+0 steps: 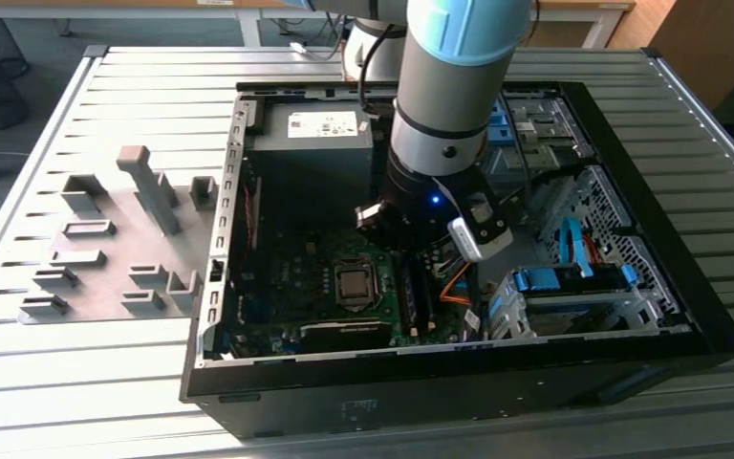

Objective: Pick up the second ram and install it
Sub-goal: 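Insert the second ram into the second slot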

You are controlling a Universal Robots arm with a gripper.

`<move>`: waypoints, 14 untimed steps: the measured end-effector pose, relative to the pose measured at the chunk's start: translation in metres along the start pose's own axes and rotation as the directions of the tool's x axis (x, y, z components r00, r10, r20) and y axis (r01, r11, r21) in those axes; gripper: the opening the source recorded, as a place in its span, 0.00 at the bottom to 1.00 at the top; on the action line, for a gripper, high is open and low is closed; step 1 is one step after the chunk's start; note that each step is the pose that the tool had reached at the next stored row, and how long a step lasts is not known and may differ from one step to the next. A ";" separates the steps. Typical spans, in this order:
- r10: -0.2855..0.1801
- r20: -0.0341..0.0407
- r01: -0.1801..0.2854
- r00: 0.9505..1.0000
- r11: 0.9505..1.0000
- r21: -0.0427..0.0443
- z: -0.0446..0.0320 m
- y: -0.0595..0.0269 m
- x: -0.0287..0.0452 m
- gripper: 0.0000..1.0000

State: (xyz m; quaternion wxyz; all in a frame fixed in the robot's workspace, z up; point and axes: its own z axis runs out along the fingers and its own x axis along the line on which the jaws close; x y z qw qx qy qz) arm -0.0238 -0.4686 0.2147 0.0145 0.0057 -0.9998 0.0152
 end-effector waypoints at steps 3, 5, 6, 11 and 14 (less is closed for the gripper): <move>0.003 0.000 -0.003 1.000 1.000 0.000 -0.0001 -0.0001 -0.0008 0.14; 0.003 0.000 -0.003 1.000 1.000 0.000 -0.0009 -0.0002 -0.0008 0.14; 0.003 0.000 -0.003 1.000 1.000 0.000 -0.0015 -0.0002 -0.0008 0.14; 0.008 0.000 -0.008 1.000 1.000 0.000 -0.0024 -0.0004 -0.0010 0.14; 0.020 -0.001 -0.020 1.000 1.000 -0.001 -0.0023 -0.0004 -0.0012 0.14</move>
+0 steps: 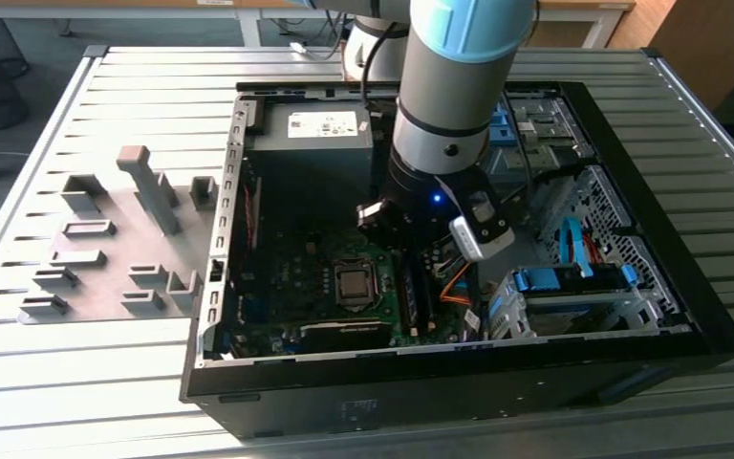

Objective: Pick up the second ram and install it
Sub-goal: 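Insert the second ram into the second slot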

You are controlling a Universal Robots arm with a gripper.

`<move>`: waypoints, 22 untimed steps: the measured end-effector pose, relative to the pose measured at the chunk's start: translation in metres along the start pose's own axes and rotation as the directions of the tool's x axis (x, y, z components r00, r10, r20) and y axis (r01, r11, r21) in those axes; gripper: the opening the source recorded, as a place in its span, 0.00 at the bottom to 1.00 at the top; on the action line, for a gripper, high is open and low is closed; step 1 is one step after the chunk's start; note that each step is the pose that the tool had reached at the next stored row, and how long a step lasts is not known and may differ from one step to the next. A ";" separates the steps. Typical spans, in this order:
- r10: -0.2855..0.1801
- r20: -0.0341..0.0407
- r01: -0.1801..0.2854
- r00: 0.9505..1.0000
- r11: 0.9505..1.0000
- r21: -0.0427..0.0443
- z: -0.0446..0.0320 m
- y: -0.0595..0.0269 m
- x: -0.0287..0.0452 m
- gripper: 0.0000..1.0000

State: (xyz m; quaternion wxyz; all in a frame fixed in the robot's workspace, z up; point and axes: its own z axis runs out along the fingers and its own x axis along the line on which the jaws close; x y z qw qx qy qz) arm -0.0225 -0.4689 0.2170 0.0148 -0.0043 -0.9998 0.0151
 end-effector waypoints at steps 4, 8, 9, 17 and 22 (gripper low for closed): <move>0.010 0.000 -0.010 1.000 1.000 -0.001 0.0013 0.0001 -0.0001 0.14; 0.010 0.000 -0.010 1.000 1.000 -0.002 0.0026 0.0001 -0.0002 0.14; 0.010 0.000 -0.010 1.000 1.000 -0.002 0.0029 0.0001 -0.0002 0.14; 0.010 0.000 -0.010 1.000 1.000 -0.002 0.0030 0.0001 -0.0002 0.14; 0.010 0.000 -0.010 1.000 1.000 -0.003 0.0031 0.0001 -0.0002 0.14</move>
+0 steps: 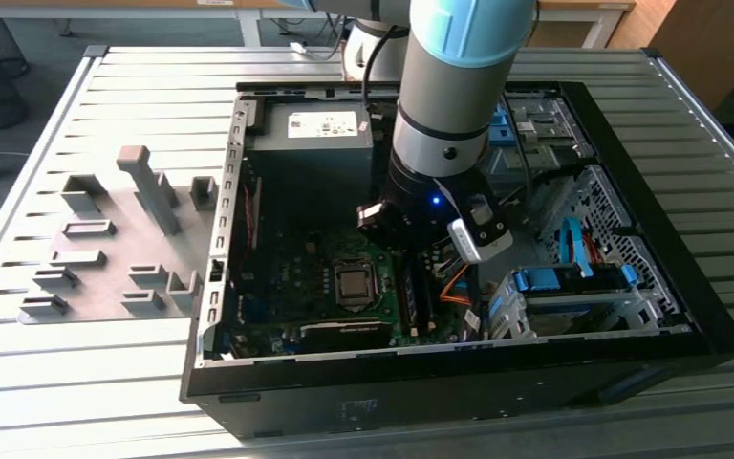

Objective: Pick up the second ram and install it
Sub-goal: 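Insert the second ram into the second slot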

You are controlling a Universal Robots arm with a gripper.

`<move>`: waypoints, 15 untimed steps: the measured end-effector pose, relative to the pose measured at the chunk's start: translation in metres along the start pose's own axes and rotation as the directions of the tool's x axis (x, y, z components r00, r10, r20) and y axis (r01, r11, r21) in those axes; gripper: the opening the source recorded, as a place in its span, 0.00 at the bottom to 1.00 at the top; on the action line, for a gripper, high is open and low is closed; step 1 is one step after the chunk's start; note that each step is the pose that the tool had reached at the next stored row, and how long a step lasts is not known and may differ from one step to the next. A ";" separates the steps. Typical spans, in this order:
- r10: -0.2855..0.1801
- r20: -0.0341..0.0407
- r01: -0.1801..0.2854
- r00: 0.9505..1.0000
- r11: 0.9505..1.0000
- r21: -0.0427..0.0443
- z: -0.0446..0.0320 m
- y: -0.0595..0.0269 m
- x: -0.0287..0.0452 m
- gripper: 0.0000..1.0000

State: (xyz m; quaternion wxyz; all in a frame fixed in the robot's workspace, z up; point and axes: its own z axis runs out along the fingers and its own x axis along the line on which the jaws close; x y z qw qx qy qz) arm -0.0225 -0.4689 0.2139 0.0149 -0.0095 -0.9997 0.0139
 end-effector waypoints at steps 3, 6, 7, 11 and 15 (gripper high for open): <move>0.000 0.000 0.000 1.000 1.000 0.000 0.0000 0.0000 0.0000 0.20; 0.000 0.000 0.000 1.000 1.000 0.000 0.0000 0.0000 0.0000 0.27; 0.000 0.000 0.000 1.000 1.000 0.000 0.0000 0.0000 0.0000 0.27; 0.000 0.000 0.000 1.000 1.000 0.000 -0.0085 -0.0002 0.0002 0.27; 0.000 -0.001 0.000 1.000 1.000 0.000 -0.0213 -0.0006 0.0005 0.27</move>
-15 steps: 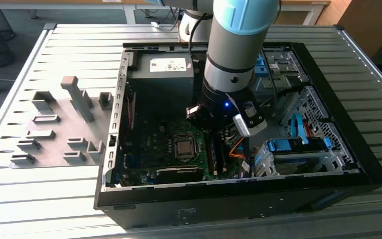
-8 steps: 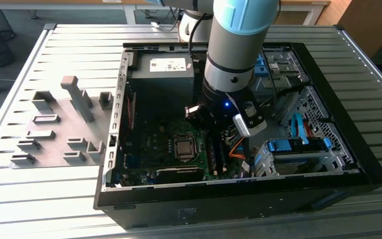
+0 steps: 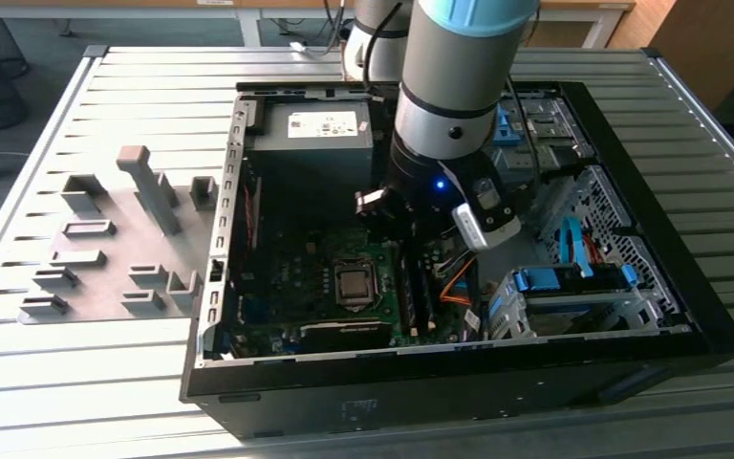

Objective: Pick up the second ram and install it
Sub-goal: 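Insert the second ram into the second slot, then press down the second ram until it locks into place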

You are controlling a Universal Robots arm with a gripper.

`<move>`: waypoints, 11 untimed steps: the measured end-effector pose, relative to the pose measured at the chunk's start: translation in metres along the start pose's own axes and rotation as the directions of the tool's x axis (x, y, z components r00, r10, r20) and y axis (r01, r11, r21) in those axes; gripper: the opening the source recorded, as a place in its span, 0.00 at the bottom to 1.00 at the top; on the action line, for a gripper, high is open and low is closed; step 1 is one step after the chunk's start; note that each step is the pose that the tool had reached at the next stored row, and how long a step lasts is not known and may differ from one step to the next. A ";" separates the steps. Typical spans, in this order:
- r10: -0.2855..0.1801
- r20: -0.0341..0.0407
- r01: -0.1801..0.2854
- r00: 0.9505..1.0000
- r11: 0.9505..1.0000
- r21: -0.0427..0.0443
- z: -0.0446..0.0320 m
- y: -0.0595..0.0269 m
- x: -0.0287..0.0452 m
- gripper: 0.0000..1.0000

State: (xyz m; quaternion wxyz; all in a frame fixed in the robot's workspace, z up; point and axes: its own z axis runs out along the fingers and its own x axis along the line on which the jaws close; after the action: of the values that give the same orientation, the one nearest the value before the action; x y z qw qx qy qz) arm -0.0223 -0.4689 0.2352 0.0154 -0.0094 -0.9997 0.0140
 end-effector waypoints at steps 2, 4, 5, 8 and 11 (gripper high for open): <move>0.000 0.000 0.000 1.000 1.000 0.000 0.0000 0.0000 0.0000 0.25; 0.000 0.000 0.000 1.000 1.000 0.000 0.0000 0.0000 0.0000 0.19; 0.000 0.000 0.000 1.000 1.000 0.000 0.0001 0.0000 0.0000 0.13; 0.000 0.000 0.000 1.000 1.000 0.000 0.0025 0.0001 -0.0002 0.13; 0.000 0.000 0.000 1.000 1.000 0.000 0.0072 0.0002 -0.0003 0.13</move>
State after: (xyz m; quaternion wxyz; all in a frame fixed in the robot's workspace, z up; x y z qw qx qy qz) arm -0.0222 -0.4689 0.2280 0.0155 -0.0095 -0.9997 0.0140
